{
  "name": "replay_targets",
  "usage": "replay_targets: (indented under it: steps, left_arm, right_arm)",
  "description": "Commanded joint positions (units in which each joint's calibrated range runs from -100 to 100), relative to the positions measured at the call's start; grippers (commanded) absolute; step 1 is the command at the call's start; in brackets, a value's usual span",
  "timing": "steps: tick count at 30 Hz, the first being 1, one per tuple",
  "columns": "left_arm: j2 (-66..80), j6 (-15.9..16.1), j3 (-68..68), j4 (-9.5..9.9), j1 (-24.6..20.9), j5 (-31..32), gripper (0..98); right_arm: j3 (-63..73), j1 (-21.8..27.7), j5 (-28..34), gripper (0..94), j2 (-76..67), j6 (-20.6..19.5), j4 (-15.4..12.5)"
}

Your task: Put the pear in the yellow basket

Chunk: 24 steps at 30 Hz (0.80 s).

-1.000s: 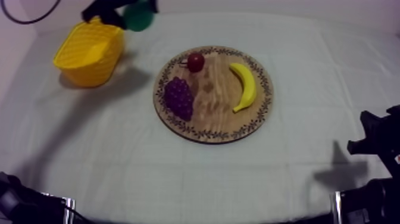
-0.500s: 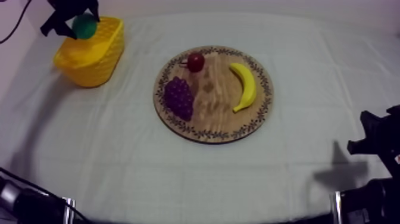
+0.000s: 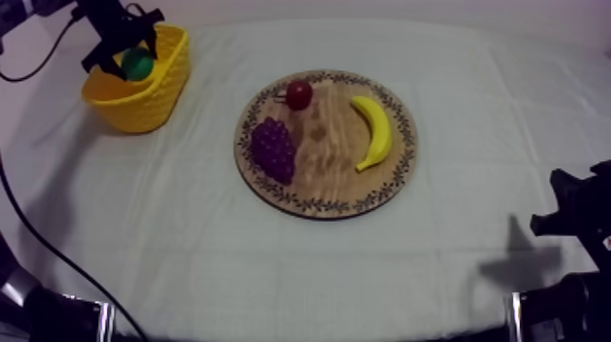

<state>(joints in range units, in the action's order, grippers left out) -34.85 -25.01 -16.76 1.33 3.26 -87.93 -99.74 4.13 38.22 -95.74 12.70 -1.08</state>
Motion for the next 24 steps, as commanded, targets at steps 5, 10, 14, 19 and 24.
replay_targets:
  steps: [5,10,14,19,24]
  left_arm:
    - [-3.92,1.51,2.17,-0.94,-0.85,3.15,62.8]
    - [-4.50,2.57,3.75,-1.39,-1.16,5.50,69.8]
    - [-2.44,3.14,4.97,-1.67,-1.14,6.56,74.7]
    - [4.54,4.27,8.56,-1.67,-0.80,7.68,61.6]
    - [18.32,5.72,15.21,-1.20,0.54,10.88,20.2]
  right_arm:
    - [-0.04,0.00,0.00,0.3,-0.02,0.02,-0.02]
    - [-0.04,0.00,0.00,0.3,-0.02,0.01,-0.02]
    - [-0.04,0.00,0.00,0.3,-0.02,0.02,-0.02]
    - [-0.04,0.00,0.00,0.3,-0.02,0.02,-0.02]
    - [-0.04,0.00,0.00,0.3,-0.02,0.02,-0.02]
